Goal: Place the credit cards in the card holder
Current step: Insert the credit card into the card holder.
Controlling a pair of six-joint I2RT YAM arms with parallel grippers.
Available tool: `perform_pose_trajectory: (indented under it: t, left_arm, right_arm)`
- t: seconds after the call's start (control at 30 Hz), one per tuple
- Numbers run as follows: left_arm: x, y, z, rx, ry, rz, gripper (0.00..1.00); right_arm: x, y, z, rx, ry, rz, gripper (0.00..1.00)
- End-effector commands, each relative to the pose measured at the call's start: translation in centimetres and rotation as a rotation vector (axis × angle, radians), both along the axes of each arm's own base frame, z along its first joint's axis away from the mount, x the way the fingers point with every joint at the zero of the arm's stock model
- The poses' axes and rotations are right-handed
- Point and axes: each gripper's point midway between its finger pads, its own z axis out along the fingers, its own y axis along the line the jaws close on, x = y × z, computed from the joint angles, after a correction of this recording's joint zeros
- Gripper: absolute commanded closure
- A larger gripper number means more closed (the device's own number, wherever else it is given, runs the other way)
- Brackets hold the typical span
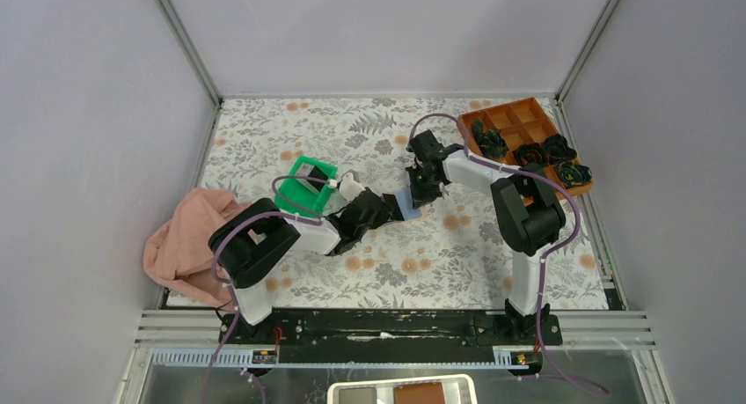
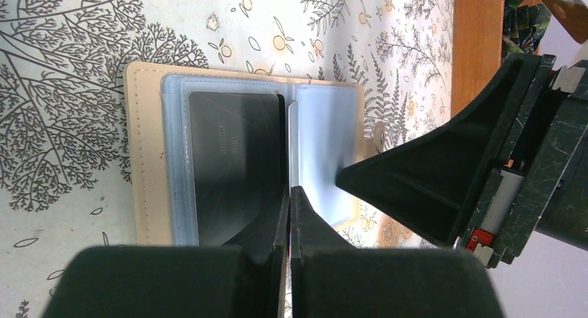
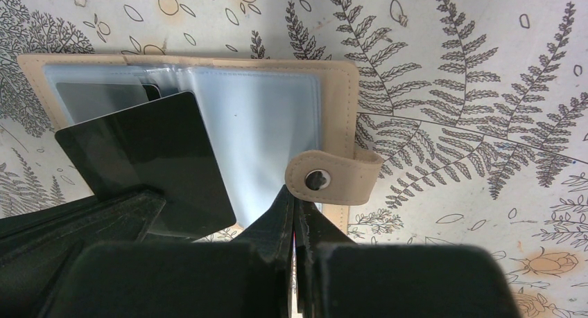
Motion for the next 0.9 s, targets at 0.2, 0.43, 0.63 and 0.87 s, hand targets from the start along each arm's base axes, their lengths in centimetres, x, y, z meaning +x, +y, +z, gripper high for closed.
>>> perform_pose_trajectory:
  t: [0.2, 0.43, 0.63, 0.87]
  left_arm:
    - [1.2, 1.4, -0.3, 0.052, -0.035, 0.077, 1.0]
    - [1.2, 1.5, -1.0, 0.025, -0.038, 0.046, 1.0]
    - [0.8, 1.2, -1.9, -0.022, -0.033, 0.003, 1.0]
    - [0.1, 1.0, -2.6, -0.019, -0.017, -0.044, 1.0]
  right_arm:
    - [0.8, -2.4, -2.2, -0.115, -0.002, -0.019, 1.0]
    - [0.7, -2.4, -2.5, -0.117, 0.006, -0.019, 1.0]
    - [0.7, -2.5, -2.7, -0.123, 0.01, -0.018, 1.0]
    - [0.8, -2.5, -2.9, -0.129, 0.014, -0.018, 1.0]
